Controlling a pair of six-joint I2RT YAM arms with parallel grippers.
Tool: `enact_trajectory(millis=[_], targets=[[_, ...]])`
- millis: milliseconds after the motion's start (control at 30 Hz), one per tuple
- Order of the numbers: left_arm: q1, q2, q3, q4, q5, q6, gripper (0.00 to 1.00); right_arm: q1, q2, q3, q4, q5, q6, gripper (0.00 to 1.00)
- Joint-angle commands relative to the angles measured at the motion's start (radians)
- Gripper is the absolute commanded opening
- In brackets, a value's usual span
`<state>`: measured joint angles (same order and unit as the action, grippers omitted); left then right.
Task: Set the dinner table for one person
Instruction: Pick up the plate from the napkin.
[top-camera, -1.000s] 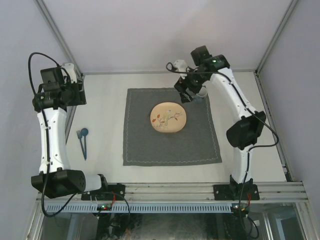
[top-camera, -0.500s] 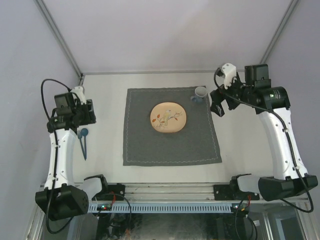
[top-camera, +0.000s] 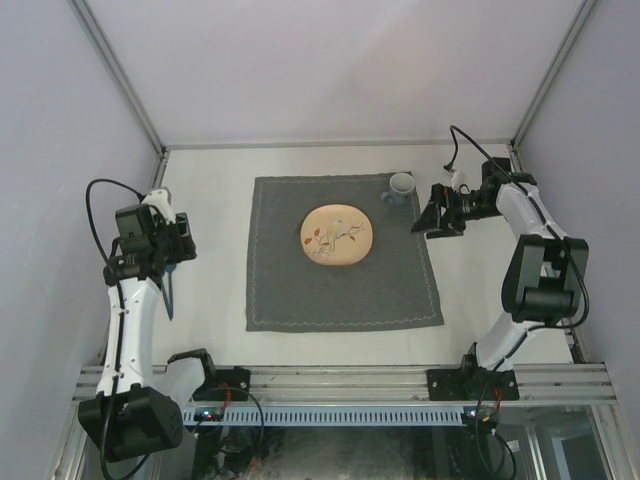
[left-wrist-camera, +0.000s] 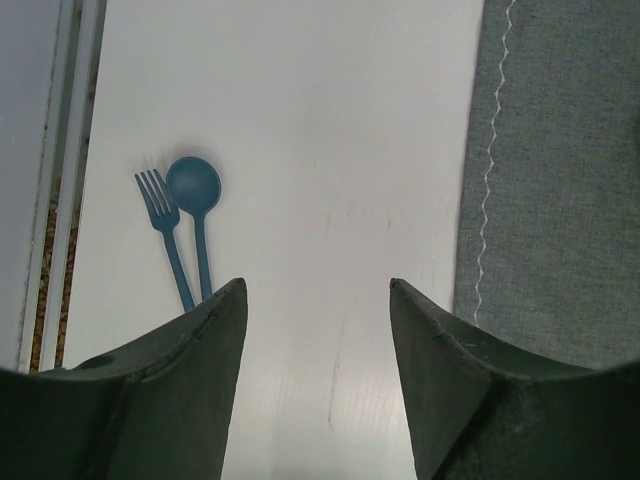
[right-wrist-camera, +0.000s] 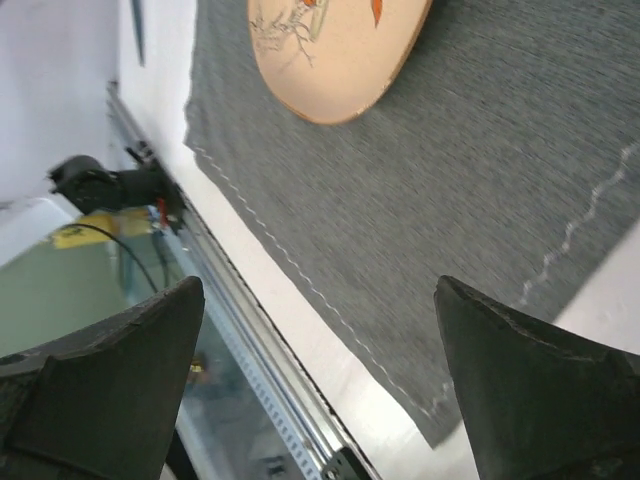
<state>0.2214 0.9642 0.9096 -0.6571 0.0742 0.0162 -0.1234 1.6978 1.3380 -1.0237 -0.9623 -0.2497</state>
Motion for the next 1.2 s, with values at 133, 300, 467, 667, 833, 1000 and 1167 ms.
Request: enact_trajectory(millis=[133,300,467,667,833,1000,1167], targets=[[0.019,-0.049,-0.03,0.059,0.006,-0.016,0.63,0.111,0.156,0.05,0.172,-0.072,0.126,0.91],[0.018,-0.066,-0.055,0.066,0.023,-0.033,0.63,0.197,0.229,0.107,0.221,-0.026,0.187,0.85],[0.019,-0.088,-0.078,0.076,0.026,-0.037,0.64,0.22,0.309,0.201,0.236,-0.013,0.241,0.78],[0.02,-0.099,-0.085,0.071,0.015,-0.024,0.64,0.232,0.395,0.264,0.282,0.024,0.298,0.74],[0.018,-0.128,-0.087,0.063,0.011,-0.023,0.64,0.278,0.44,0.295,0.28,0.065,0.289,0.7],[0.019,-0.131,-0.096,0.06,0.006,-0.022,0.64,0.311,0.479,0.333,0.283,0.069,0.303,0.66],[0.018,-0.132,-0.103,0.063,-0.001,-0.018,0.64,0.329,0.51,0.349,0.28,0.075,0.3,0.59]])
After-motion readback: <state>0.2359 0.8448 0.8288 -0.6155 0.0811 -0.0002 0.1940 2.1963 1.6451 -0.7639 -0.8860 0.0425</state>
